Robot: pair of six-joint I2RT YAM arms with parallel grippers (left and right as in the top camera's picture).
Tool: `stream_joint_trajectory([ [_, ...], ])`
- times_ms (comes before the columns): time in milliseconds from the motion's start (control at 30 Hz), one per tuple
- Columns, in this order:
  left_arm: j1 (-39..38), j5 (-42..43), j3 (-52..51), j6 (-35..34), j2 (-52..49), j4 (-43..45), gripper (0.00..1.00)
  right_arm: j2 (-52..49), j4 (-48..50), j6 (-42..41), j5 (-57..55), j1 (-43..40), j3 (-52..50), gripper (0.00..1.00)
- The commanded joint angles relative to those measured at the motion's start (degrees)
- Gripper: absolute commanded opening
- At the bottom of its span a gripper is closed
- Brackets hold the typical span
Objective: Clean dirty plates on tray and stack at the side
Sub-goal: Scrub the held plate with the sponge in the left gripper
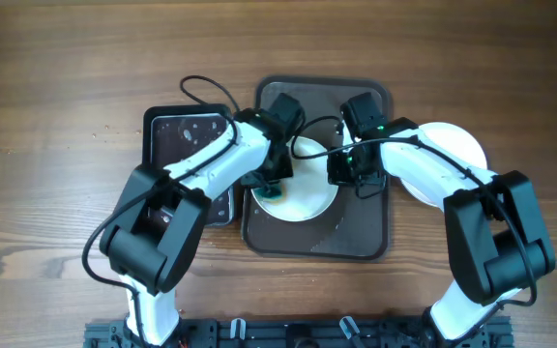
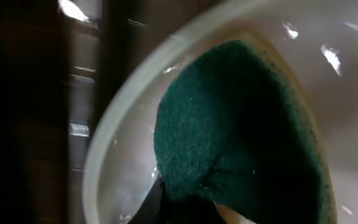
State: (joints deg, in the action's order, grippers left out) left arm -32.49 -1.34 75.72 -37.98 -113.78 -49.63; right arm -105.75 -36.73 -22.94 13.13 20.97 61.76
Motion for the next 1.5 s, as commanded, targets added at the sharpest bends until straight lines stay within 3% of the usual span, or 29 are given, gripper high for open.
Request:
stream_joint_trajectory([
  [0,3.5,-13.8,-2.3,-1.3,-2.2,-2.4,0.04,-0.9,-0.9,-1.1,-4.6,-0.6,0.4,0.04],
  [100,3.2,-0.9,-2.3,0.7,-2.2,-2.5,0.04,-0.9,-0.9,-1.2,-4.6,-0.6,0.4,0.04],
  [233,1.8,23.7,-2.3,5.4,-2.3,1.4,0.04,-0.9,-0.9,-1.7,-4.6,-0.6,0.4,0.04],
  [333,-0.5,29.2,-2.3,5.6,-2.3,5.2,0.04,-0.9,-0.9,-2.4,-4.6,-0.6,0.4,0.04],
  [567,-4.4,29.2,-2.3,4.3,-3.3,12.0,0.04,-0.9,-0.9,-2.5,-4.6,-0.6,0.4,0.04],
  [867,-4.4,29.0,-2.5,6.1,-4.7,10.5,0.04,-0.9,-1.5,-2.5,-4.6,-0.6,0.4,0.04],
  [1100,0.4,-2.1,-1.2,2.8,-2.1,-3.9,0.04,-0.9,-1.7,-1.4,-4.6,-0.6,0.4,0.04],
  [1267,3.1,-8.5,0.8,2.8,0.9,-5.3,0.04,-0.9,-1.6,-1.4,-4.6,-0.6,0.4,0.04],
  [1467,3.5,-7.0,0.9,2.8,1.3,-1.1,0.04,-0.9,-1.6,-1.1,-4.6,-0.6,0.4,0.04],
])
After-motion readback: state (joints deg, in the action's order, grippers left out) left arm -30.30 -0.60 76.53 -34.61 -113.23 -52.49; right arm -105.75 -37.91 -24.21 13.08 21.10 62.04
